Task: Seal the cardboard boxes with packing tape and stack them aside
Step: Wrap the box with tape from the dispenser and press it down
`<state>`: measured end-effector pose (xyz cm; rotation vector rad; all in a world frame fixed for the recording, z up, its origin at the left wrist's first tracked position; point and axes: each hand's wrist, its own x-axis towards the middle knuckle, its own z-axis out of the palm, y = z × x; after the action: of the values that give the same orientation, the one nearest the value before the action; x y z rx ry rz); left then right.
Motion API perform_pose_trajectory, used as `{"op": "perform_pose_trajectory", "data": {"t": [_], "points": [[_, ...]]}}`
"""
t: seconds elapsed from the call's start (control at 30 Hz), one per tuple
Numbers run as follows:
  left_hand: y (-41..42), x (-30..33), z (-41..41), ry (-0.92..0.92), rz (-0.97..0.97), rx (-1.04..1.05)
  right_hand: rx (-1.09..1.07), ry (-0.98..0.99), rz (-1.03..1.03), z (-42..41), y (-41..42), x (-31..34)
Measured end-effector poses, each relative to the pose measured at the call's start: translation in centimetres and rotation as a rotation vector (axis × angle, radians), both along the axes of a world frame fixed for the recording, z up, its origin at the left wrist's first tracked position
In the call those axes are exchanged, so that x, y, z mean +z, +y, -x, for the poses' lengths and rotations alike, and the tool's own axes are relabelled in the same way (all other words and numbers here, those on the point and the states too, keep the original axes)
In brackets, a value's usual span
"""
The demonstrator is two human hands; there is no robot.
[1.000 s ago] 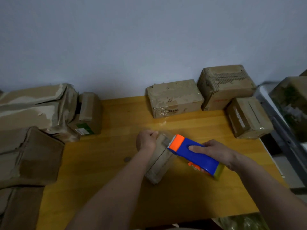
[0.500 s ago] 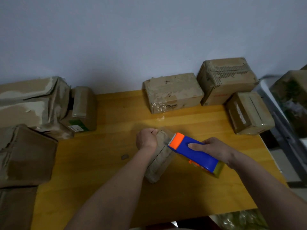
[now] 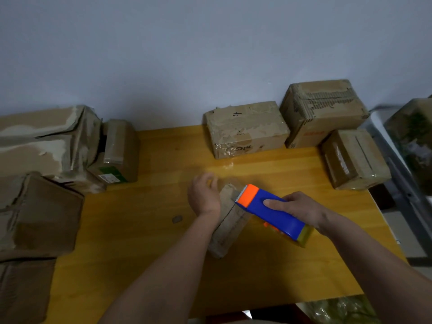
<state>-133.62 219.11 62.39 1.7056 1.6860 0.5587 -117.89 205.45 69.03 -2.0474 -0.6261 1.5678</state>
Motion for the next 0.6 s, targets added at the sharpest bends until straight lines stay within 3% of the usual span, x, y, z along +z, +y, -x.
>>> {"op": "perform_pose_trajectory", "data": {"t": [0.07, 0.13, 0.3, 0.47, 0.6], "points": [[-0.7, -0.4, 0.0, 0.005, -0.044, -0.141, 0.003, 0.000, -0.001, 0.1, 0.0, 0.0], [-1.1, -0.6, 0.2, -0.016, 0.038, -0.174, 0.004, -0.010, -0.003, 0.0, -0.1, -0.1], [-0.4, -0.5, 0.0, 0.020, 0.223, -0.153, -0.003, 0.028, -0.011, -0.2, -0.5, 0.3], [0.5, -0.8, -0.8, 0.156, 0.259, -0.115, -0.004, 0.055, -0.015, 0.0, -1.0, 0.5], [0.3, -1.0, -1.1, 0.147, 0.298, -0.051, 0.027, 0.014, 0.021, -0.6, -2.2, 0.6]]}}
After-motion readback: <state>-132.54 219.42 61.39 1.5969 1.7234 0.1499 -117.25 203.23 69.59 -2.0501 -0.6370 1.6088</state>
